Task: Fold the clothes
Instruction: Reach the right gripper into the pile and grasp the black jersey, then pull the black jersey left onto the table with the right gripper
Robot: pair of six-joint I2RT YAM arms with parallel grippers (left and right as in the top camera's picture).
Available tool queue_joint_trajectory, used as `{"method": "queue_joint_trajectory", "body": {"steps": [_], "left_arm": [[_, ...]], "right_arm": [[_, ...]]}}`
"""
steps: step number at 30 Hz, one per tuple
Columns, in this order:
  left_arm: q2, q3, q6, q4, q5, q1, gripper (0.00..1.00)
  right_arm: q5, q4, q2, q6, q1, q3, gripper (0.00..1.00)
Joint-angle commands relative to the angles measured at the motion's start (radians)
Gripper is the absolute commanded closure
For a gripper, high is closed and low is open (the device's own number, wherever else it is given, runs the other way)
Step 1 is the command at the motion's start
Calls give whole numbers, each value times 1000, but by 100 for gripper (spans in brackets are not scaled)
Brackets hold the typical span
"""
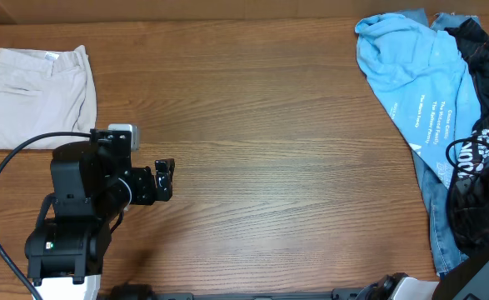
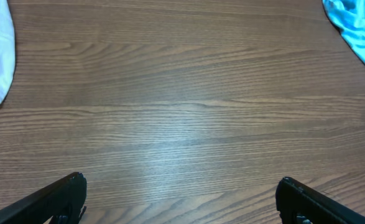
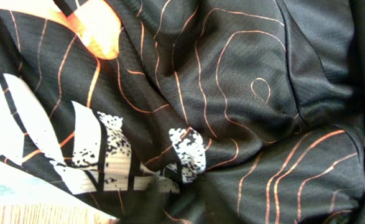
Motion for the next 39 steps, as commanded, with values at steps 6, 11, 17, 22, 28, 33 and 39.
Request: {"method": "queue_joint_trajectory", "body": {"steps": [6, 11, 17, 22, 28, 33, 39], "left_arm": [[-2, 27, 8, 3, 15, -2, 0], [-2, 27, 9, 3, 7, -2, 0], [-2, 27, 9, 9, 8, -2, 0], [-2, 27, 9, 10, 8, -2, 0], [-2, 27, 9, 9, 8, -2, 0], [-2, 27, 8, 8, 8, -2, 0], [-2, 27, 9, 5, 8, -2, 0]], "right_arm": [[-72, 3, -5, -17, -2, 12, 96], [-158, -37, -40, -80, 29, 85, 96], [-364, -41, -178, -236, 190, 193, 96], [-481, -7, -288, -311, 495, 266, 96], [-481, 116, -297, -282, 859, 271, 96], [-481, 283, -225, -276, 1073, 271, 96], [-466, 435, -137, -277, 1158, 271, 80]]}}
